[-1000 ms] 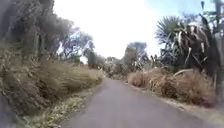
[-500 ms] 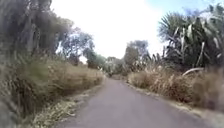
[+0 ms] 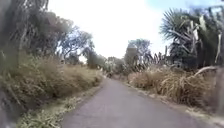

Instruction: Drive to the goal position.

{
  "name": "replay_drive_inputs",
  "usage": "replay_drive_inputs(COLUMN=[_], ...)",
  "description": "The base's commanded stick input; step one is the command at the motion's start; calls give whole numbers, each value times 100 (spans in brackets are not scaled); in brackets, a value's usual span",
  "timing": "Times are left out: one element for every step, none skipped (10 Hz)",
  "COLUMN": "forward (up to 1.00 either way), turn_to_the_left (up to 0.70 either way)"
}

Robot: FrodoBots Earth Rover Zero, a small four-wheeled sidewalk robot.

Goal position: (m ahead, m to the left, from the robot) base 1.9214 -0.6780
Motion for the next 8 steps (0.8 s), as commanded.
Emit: replay_drive_inputs(forward=[85, 85, 85, 85, 85, 85, 85, 85], turn_to_the_left=[0, 0, 0, 0, 0, 0, 0, 0])
